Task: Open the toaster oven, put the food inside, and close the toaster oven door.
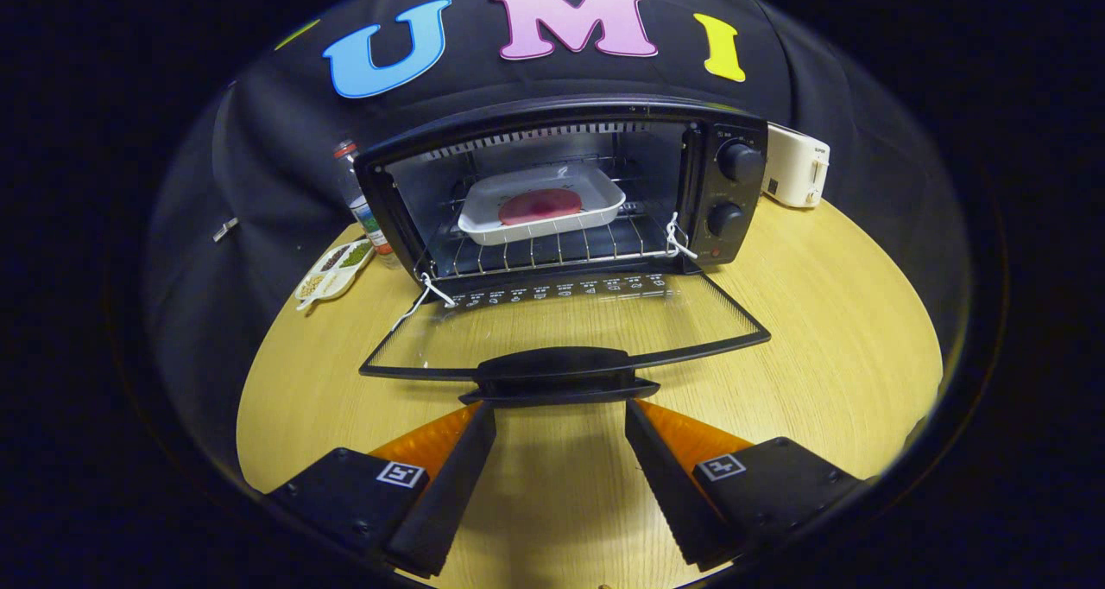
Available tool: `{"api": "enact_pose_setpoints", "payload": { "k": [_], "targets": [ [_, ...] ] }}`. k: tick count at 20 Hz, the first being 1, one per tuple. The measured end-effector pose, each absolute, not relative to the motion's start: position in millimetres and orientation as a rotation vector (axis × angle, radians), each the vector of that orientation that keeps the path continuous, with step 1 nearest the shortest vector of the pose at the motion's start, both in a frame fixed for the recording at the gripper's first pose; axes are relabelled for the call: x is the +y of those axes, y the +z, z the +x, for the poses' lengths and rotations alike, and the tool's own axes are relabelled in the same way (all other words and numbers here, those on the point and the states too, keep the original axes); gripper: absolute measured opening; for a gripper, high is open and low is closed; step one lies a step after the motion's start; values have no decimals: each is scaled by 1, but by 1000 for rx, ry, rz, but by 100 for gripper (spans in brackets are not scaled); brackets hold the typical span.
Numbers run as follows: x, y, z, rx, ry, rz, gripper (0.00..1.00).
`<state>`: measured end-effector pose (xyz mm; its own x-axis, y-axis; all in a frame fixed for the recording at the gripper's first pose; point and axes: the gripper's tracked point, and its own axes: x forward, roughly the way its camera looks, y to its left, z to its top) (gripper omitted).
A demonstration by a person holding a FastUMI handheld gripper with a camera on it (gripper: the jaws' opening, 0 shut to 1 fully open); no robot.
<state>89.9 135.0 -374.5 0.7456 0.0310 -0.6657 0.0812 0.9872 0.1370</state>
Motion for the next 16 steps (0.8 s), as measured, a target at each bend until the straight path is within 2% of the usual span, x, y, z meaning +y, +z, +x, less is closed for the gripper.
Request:
{"api": "enact_pose_setpoints", "payload": {
  "k": [11, 16],
  "targets": [
    [139, -298, 117, 580, 43, 176, 99],
    [127, -325, 79, 659, 60, 103, 99]
  ]
}}
